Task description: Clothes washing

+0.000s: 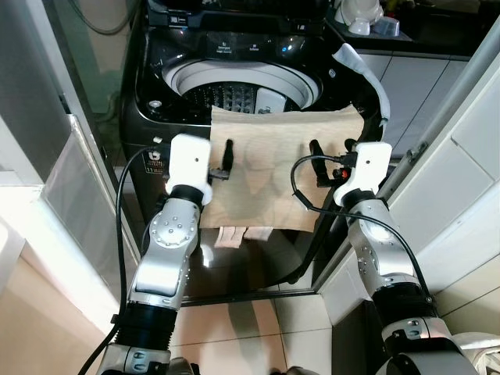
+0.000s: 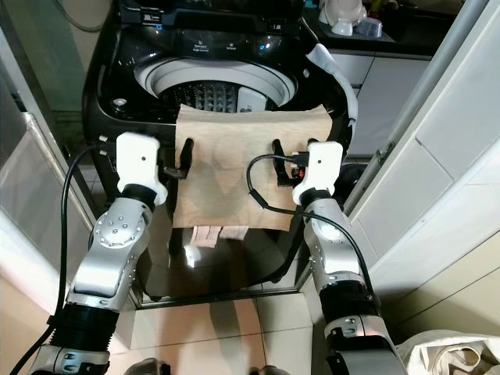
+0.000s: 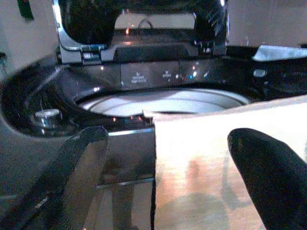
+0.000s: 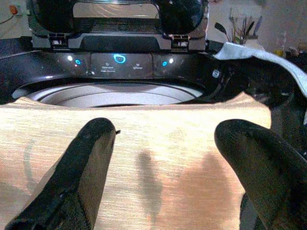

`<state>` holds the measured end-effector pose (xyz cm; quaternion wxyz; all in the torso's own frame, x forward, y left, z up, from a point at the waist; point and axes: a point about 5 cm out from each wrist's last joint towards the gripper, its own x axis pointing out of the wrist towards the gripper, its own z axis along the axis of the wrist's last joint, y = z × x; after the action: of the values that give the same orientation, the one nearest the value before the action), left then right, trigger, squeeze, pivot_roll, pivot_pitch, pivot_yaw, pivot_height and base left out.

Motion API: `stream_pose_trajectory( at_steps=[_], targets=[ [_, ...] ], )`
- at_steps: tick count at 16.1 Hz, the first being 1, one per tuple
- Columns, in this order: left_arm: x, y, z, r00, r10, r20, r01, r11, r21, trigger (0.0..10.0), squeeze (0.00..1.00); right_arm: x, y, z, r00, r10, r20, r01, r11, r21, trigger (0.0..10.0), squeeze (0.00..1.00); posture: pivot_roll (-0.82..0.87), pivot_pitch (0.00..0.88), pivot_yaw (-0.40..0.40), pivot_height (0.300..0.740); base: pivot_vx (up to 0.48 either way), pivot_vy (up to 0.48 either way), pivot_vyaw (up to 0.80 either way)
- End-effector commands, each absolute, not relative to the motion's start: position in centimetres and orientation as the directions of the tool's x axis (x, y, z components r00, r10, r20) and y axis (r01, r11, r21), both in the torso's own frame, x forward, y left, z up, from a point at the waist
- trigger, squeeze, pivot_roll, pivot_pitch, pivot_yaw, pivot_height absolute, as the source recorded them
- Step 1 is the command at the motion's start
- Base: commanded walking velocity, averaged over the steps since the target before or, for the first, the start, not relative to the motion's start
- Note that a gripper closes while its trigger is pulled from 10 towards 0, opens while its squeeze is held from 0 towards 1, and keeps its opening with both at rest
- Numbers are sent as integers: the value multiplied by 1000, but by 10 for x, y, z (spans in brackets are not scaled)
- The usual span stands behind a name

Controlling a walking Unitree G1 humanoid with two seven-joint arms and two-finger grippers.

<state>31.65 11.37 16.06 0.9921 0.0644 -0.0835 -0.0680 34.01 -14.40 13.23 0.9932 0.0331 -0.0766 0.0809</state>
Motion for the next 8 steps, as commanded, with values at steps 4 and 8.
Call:
stream_pose_trajectory(
  at_steps=[4,8],
  targets=[
    [318,106,162,970,-192,151,162,968,190,10000,0,337,-153,119,988,115,101,-128,983,130,10000,0,-5,0,-53,740,0,0,-123],
    [319,105,168,949,-271,159,217,931,293,10000,0,334,-153,111,993,89,83,-99,986,131,10000,0,-16,0,-10,740,0,0,-578]
  ],
)
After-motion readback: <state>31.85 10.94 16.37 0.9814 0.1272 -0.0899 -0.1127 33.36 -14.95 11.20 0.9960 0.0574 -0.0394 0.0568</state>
